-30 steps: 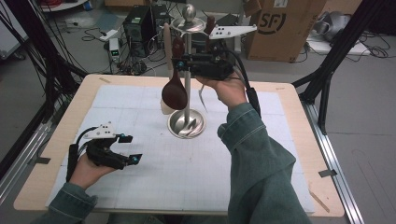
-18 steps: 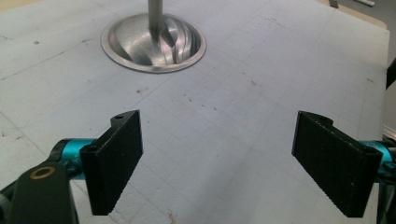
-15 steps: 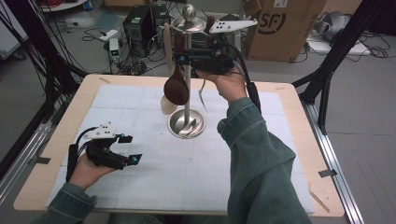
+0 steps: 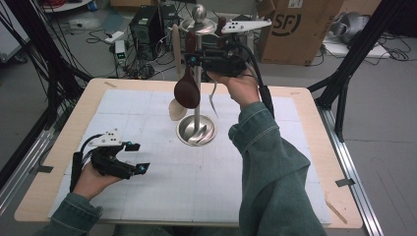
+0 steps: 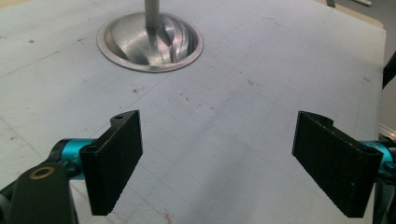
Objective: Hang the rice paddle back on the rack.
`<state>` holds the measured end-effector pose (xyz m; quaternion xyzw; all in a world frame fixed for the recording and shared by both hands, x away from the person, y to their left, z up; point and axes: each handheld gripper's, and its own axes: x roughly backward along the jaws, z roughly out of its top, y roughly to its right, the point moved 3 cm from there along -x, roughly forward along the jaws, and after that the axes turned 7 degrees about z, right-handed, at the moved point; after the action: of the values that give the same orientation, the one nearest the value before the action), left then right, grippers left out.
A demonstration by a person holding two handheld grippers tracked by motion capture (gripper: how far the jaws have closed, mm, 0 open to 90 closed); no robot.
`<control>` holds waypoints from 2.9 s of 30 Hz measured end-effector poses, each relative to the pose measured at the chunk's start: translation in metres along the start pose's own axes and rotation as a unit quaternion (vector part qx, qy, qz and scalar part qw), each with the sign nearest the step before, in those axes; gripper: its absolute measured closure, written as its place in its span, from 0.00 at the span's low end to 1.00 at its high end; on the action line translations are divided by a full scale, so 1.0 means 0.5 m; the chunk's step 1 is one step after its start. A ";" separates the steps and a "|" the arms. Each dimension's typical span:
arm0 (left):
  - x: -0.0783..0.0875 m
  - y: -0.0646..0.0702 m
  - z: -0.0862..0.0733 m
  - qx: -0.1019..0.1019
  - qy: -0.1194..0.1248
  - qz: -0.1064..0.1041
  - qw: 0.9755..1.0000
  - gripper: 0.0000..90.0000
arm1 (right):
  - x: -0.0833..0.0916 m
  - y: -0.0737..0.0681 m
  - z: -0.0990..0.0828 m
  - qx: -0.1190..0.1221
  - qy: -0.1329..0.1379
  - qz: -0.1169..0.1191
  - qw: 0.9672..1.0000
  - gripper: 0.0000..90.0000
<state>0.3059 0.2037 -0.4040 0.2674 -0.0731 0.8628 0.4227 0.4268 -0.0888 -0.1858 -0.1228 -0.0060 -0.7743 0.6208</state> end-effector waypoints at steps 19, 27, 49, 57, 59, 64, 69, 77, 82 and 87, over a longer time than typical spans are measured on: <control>0.001 -0.001 0.000 0.003 0.001 -0.001 1.000 0.18 | 0.011 0.003 -0.001 -0.005 0.014 -0.017 1.000 0.79; 0.002 -0.002 0.001 0.002 0.002 0.001 1.000 0.18 | 0.030 -0.001 -0.008 -0.008 0.019 -0.022 1.000 0.71; 0.003 -0.002 0.000 0.007 0.001 0.003 1.000 0.18 | 0.084 -0.010 -0.049 0.003 0.022 -0.034 0.999 0.62; 0.002 -0.004 0.000 0.003 -0.001 0.003 1.000 0.18 | 0.098 -0.010 -0.073 0.000 0.024 -0.038 0.999 0.58; 0.002 -0.003 0.000 0.003 0.000 0.002 1.000 0.17 | 0.102 -0.011 -0.082 -0.004 0.025 -0.039 0.999 0.57; 0.003 -0.004 0.000 0.005 0.001 0.002 1.000 0.17 | 0.109 -0.008 -0.104 -0.011 0.026 -0.042 0.999 0.55; 0.002 -0.005 0.000 0.007 0.001 0.002 1.000 0.17 | 0.111 -0.010 -0.111 -0.016 0.019 -0.043 0.999 0.52; 0.002 -0.006 0.000 0.006 0.000 0.002 1.000 0.17 | 0.116 -0.014 -0.139 -0.021 0.023 -0.041 0.999 0.48; 0.003 -0.007 0.001 0.008 0.002 0.002 1.000 0.17 | 0.121 -0.013 -0.165 -0.028 0.019 -0.044 0.998 0.45; 0.003 -0.007 0.001 0.007 0.002 0.003 1.000 0.16 | 0.128 -0.013 -0.182 -0.033 0.014 -0.051 0.998 0.42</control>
<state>0.3079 0.2071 -0.4032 0.2685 -0.0670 0.8650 0.4185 0.3913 -0.1634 -0.2606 -0.1320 0.0223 -0.8061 0.5764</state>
